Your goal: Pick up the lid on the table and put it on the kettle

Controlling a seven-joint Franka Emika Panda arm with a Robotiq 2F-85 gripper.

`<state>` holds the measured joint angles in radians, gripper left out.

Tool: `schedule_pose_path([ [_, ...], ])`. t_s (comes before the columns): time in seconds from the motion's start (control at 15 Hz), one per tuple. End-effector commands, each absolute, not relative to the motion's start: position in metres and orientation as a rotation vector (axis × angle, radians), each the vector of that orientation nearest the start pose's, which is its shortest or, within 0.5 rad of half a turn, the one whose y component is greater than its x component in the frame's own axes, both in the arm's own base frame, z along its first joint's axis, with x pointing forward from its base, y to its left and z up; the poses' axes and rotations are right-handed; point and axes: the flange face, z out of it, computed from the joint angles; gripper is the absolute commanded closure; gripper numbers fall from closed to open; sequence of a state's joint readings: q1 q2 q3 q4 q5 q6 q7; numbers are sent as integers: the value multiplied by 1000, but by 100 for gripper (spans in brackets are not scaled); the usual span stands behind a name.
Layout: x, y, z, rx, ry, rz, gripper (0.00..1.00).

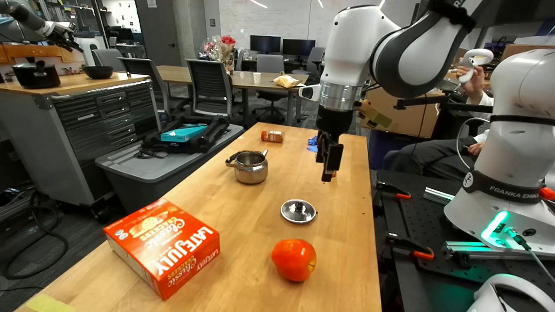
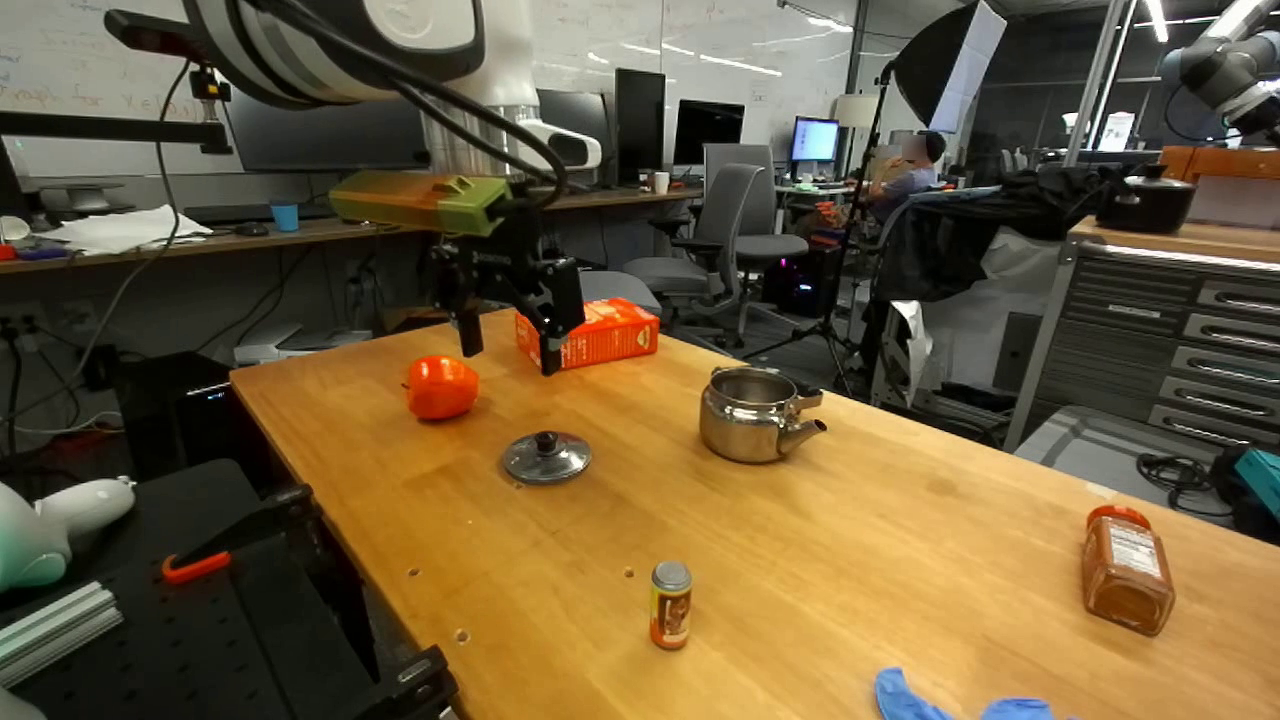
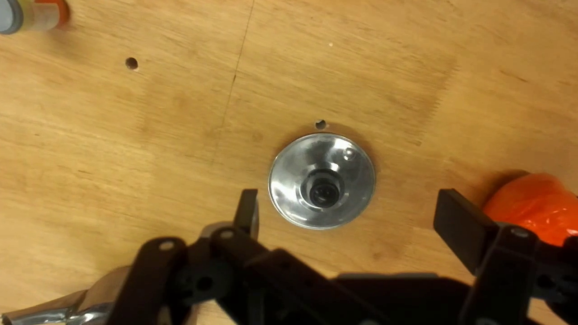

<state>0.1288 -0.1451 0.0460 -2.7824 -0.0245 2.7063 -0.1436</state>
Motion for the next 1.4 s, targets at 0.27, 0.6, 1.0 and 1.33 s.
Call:
schedule_pose_path([
  [0.27, 391, 87, 231, -3159, -433, -123, 0],
  [0.6, 404, 98, 224, -3219, -342, -119, 0],
  [1.0, 424, 103, 211, -3222, -281, -74, 0],
  [1.33, 435, 105, 193, -3212, -279, -15, 0],
])
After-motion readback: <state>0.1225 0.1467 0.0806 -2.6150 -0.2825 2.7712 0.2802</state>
